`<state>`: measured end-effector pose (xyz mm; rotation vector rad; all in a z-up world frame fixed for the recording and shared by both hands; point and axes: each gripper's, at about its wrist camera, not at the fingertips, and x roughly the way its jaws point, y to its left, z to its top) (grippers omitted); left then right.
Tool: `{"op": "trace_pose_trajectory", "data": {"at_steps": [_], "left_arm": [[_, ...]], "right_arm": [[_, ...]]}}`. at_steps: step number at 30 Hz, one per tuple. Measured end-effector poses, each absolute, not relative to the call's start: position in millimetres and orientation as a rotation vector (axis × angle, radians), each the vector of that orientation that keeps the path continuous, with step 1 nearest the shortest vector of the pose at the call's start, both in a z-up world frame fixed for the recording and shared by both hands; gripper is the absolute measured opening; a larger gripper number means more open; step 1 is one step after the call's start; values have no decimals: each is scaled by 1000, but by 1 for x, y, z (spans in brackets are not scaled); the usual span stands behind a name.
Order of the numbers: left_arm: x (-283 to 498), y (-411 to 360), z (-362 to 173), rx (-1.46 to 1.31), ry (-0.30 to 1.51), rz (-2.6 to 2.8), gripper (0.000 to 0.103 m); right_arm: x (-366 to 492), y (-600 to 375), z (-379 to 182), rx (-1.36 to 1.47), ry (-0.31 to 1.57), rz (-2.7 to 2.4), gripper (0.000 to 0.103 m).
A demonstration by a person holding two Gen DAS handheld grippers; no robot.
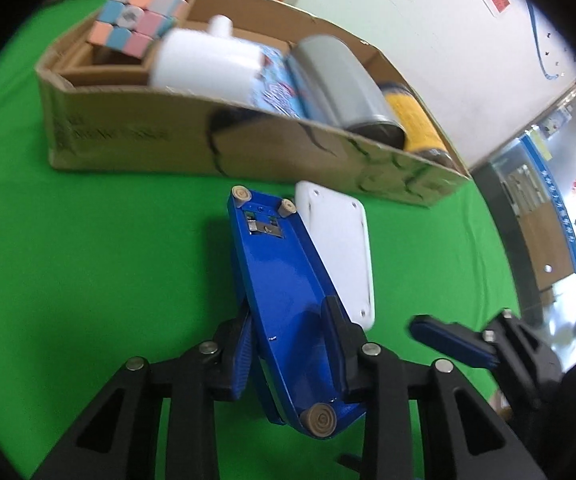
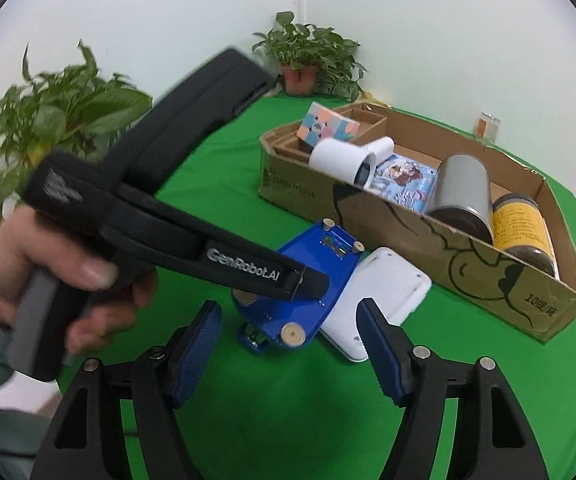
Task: Organize rigid objects
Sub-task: 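Move the left tool to the blue stapler and grasp it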
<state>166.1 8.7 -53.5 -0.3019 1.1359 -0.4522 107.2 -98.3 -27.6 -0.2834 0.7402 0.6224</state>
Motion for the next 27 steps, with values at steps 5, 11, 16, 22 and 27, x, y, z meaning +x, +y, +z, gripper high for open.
{"op": "trace_pose_trajectory", "data": {"at_steps": [5, 11, 16, 22, 27], "left_arm": [[156, 5, -51, -334, 1134, -537, 36], [155, 28, -44, -466, 1067, -563, 59], [160, 37, -56, -493, 1117, -518, 59], [162, 38, -68, -534, 1154, -543, 59], [160, 39, -70, -545, 1164, -554, 60]], "right_arm": [[88, -110, -39, -306, 730, 607, 65], [62, -94, -46, -440, 645, 588, 65], [65, -75, -61, -543, 633, 556, 65], [73, -67, -77, -625, 631, 471, 43], [90, -91, -65, -390, 692, 484, 31]]}}
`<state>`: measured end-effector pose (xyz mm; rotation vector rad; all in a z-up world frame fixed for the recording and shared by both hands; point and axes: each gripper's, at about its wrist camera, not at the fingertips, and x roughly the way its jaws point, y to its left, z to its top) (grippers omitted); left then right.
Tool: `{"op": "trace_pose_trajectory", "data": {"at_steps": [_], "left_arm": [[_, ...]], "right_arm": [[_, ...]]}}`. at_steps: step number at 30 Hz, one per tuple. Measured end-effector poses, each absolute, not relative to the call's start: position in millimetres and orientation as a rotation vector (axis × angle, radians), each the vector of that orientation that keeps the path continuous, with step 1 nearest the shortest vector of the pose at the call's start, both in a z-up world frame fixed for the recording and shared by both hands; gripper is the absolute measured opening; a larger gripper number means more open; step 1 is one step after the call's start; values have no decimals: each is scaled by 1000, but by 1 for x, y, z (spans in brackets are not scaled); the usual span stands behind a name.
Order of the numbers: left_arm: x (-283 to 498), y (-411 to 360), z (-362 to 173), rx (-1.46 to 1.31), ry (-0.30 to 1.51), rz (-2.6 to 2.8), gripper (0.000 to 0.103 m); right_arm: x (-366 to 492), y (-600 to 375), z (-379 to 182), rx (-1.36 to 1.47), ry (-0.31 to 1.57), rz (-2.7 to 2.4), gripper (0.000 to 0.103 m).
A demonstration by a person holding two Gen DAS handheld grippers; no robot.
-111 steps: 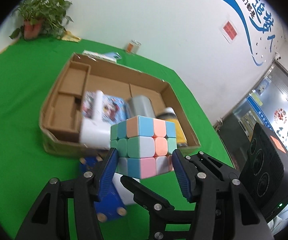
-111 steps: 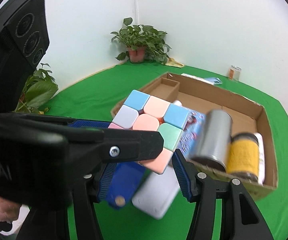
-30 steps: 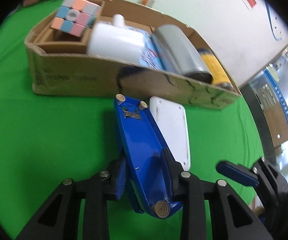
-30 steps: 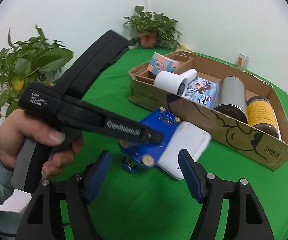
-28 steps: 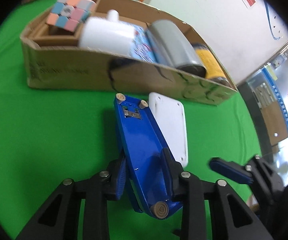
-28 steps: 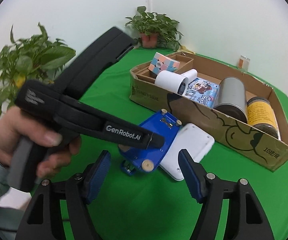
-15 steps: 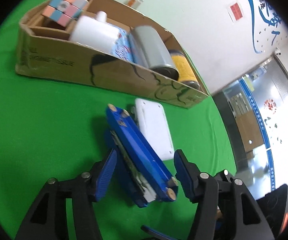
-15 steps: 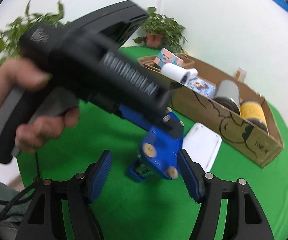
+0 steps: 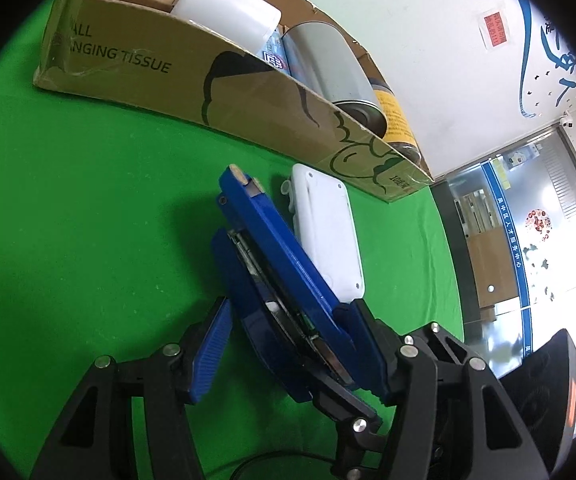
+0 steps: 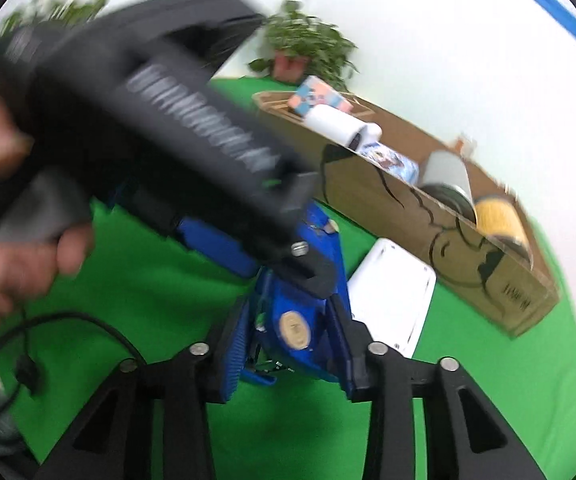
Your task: Organize rigid objects
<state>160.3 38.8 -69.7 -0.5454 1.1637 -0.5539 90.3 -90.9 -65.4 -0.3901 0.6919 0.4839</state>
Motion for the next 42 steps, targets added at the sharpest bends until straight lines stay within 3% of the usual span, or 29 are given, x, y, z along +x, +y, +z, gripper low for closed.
{"op": "trace_pose_trajectory", "data": {"at_steps": [4, 9, 12, 16, 18, 21, 24, 27, 31, 38, 42], "left_arm": [[163, 39, -73, -587, 1170, -552, 64], [162, 43, -77, -627, 1192, -563, 64], [161, 41, -81, -636, 1217, -561, 64], [155, 38, -79, -633, 1229, -536, 64], [152, 35, -78, -625, 1238, -537, 64], [150, 30, -79, -615, 1259, -560, 64], [148, 21, -80, -626, 1284, -584, 63], [145, 17, -78, -619, 1283, -587, 63], [144, 17, -68, -636, 1245, -623, 63], [144, 13, -48, -608, 1180, -654, 63], [145, 5, -56, -582, 1202, -636, 63]], "right_arm": [[105, -108, -66, -143, 829, 537, 22], [128, -142, -73, 206, 968, 586, 25], [133, -149, -74, 260, 1026, 599, 32], [94, -121, -54, -82, 857, 548, 65], [77, -100, -52, -228, 796, 563, 68], [64, -79, -64, -409, 749, 490, 66], [66, -71, -81, -486, 769, 454, 49], [71, -73, -89, -480, 800, 434, 47], [87, -98, -81, -235, 887, 456, 47], [133, -173, -98, 557, 1116, 632, 48], [124, -189, -78, 384, 1009, 483, 77]]}}
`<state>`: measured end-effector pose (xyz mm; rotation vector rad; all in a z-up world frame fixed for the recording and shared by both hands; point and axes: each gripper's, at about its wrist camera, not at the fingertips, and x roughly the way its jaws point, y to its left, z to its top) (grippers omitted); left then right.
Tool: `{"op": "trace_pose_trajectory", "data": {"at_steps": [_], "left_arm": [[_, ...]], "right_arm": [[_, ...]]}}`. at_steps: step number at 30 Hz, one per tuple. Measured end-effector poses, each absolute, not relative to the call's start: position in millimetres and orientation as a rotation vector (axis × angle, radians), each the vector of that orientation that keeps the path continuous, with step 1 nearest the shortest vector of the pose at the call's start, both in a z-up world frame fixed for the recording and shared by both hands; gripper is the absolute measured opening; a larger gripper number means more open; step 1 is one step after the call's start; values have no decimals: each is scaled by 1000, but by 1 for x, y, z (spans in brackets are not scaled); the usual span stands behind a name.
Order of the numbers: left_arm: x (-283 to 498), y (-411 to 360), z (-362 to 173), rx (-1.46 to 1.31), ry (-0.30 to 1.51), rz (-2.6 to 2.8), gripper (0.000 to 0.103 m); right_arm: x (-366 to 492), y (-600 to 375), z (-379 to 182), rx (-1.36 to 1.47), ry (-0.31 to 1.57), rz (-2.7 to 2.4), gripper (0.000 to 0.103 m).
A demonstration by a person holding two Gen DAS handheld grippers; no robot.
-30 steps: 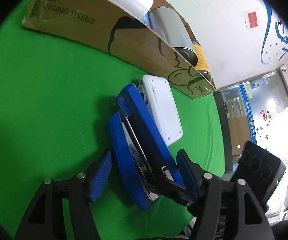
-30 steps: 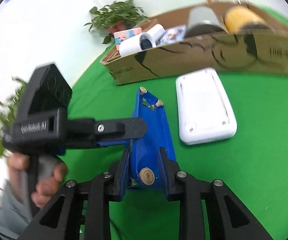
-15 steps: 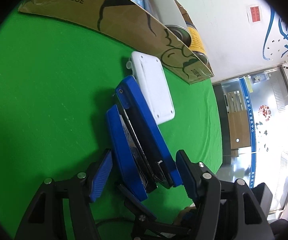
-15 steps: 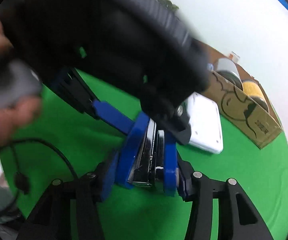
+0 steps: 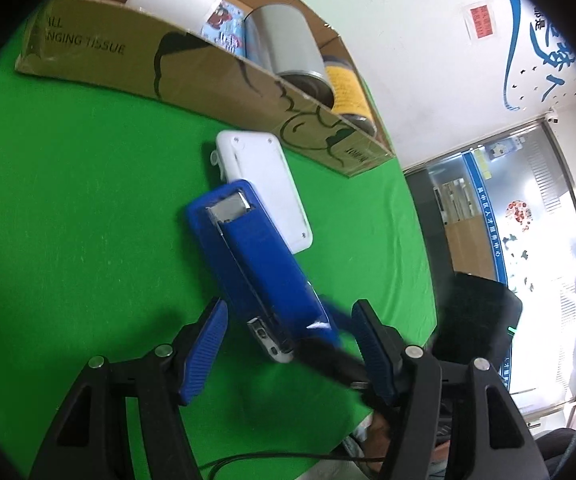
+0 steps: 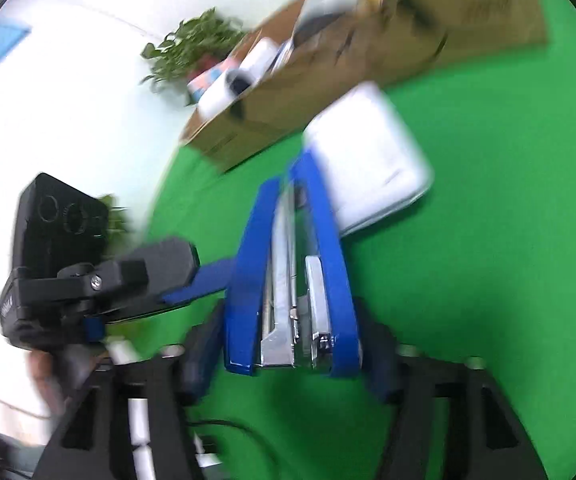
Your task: Organize rigid objects
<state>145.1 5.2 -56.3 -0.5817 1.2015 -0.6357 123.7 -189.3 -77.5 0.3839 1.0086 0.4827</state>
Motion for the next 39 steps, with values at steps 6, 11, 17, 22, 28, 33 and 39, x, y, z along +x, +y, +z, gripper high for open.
{"op": "trace_pose_trajectory", "data": {"at_steps": [6, 11, 17, 22, 28, 33, 39], "left_arm": [[147, 0, -66, -593, 1217, -608, 63], [146, 8, -76, -654, 1226, -607, 63], [140, 19, -78, -668, 1216, -569, 63], [136, 24, -80, -658, 1219, -527, 67], [131, 22, -83, -634, 1229, -535, 67], [128, 17, -82, -631, 1230, -527, 67], [128, 18, -83, -657, 1235, -518, 69]], "right_arm": [[95, -173, -47, 51, 835, 458, 86], [89, -147, -56, -118, 799, 442, 75], [84, -125, -69, -268, 767, 433, 52], [87, -117, -83, -171, 889, 511, 57], [83, -112, -86, -198, 870, 513, 66], [73, -103, -95, -274, 843, 476, 58], [89, -119, -87, -63, 926, 474, 56]]}}
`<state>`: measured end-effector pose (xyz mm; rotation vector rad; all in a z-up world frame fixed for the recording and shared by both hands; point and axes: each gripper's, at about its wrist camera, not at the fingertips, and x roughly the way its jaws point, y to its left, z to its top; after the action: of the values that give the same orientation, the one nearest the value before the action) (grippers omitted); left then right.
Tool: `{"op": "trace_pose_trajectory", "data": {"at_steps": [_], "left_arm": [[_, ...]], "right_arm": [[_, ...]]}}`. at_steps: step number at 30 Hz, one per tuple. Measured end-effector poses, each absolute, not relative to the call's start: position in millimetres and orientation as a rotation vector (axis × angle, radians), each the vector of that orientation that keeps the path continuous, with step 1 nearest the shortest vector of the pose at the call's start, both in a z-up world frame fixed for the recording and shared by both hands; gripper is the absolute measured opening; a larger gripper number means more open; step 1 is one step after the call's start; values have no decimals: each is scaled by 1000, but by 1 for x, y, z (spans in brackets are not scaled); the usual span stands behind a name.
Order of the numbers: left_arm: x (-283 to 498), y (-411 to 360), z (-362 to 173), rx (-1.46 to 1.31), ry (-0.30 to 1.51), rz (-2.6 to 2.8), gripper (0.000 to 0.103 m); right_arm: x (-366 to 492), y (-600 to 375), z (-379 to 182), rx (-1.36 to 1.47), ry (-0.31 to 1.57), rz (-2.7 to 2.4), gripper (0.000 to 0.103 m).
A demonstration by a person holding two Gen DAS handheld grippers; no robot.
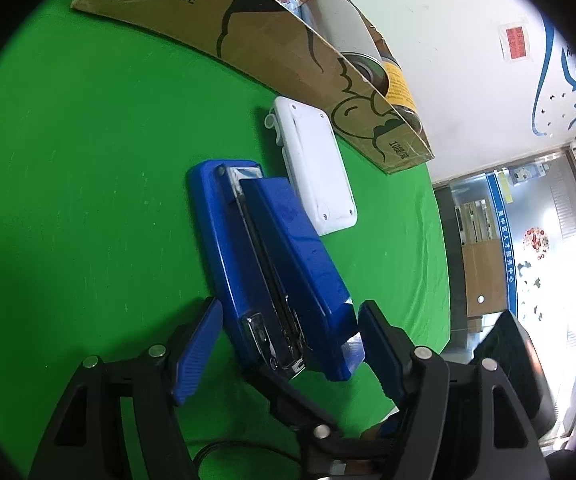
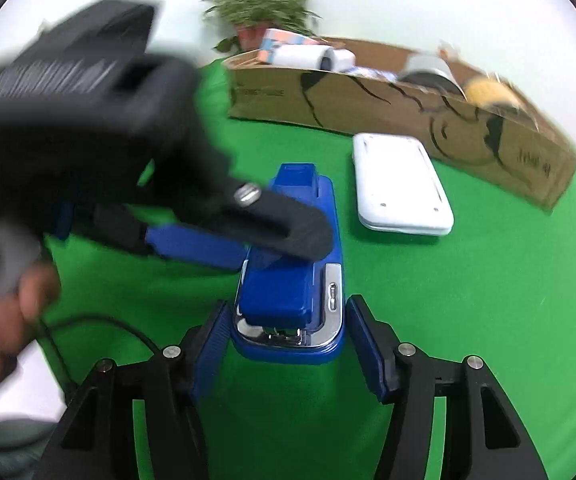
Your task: Organize rigid objects
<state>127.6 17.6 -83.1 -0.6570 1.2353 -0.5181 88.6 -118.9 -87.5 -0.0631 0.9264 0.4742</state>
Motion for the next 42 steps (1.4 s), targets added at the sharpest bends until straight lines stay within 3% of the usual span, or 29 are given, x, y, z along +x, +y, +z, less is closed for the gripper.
{"op": "trace_pose_trajectory", "data": {"at_steps": [4, 16, 31, 42], "left_arm": [[129, 15, -82, -656, 1242, -519, 69], [126, 12, -68, -568, 1198, -487, 67], [141, 24, -2, -492, 1028, -501, 66], [208, 27, 52, -375, 941, -524, 65]], "right_arm": [[104, -130, -83, 108, 1006, 478, 54], [100, -129, -83, 177, 1040, 477, 53], [113, -110, -29, 145, 891, 472, 51], [171, -99, 32, 141, 769, 436, 51]]}}
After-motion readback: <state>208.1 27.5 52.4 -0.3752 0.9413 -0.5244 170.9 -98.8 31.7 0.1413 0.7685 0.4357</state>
